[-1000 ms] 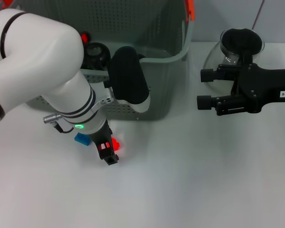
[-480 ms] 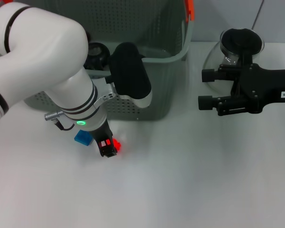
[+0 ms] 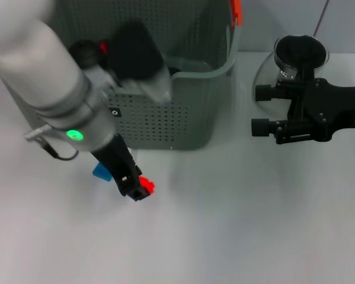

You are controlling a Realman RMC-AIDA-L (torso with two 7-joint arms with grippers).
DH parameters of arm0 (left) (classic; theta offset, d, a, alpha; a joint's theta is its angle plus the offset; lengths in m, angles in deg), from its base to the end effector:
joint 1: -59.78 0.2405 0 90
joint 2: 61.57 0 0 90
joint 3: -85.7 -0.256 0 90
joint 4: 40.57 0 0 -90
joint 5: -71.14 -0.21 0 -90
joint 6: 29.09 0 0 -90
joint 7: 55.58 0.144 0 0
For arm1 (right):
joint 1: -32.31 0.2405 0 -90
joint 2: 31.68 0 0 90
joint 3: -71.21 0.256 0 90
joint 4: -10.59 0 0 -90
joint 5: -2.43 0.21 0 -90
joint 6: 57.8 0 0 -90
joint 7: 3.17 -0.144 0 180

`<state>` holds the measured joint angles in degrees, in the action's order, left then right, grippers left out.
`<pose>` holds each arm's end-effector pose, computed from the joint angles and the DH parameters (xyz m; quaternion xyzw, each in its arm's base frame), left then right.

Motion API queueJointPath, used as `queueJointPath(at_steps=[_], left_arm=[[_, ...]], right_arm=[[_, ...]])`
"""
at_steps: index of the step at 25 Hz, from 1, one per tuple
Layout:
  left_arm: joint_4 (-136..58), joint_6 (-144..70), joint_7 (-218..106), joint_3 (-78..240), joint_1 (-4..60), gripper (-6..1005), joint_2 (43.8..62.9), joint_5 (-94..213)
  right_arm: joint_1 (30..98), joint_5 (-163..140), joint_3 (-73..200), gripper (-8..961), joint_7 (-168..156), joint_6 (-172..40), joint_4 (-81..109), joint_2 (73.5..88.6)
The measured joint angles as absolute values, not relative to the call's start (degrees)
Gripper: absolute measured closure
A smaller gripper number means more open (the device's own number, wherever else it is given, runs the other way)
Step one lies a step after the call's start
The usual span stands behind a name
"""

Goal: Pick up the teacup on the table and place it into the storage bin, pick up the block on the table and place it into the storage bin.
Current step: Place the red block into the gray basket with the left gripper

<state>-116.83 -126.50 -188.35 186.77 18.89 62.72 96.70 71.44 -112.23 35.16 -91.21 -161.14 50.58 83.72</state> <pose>-0.1459 0.3436 -0.0252 -0.9505 -0.1814 0.2355 0.0903 0.2037 0.3506 0.0391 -0.9448 0.1680 0.2797 0.0304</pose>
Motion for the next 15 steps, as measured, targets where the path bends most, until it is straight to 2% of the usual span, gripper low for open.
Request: queueJointPath(at_steps=[4, 6, 15], left_arm=[[-120.47, -138.46, -185.18, 203.68, 17.35, 560, 62.29, 104.16], [-120.86, -142.60, -184.49, 211.37, 16.24, 552, 61.36, 108.46], [-116.78, -135.93, -187.38, 229.11, 13.19, 516, 50.84, 121.81]], right_arm=[[71.59, -112.15, 35.34, 13, -91.04, -162.03, 50.59, 83.60], [71.73, -112.10, 35.37, 13, -91.00, -162.44, 50.69, 83.54], [72.01, -112.08, 34.98, 13, -90.82, -162.98, 50.86, 83.27]])
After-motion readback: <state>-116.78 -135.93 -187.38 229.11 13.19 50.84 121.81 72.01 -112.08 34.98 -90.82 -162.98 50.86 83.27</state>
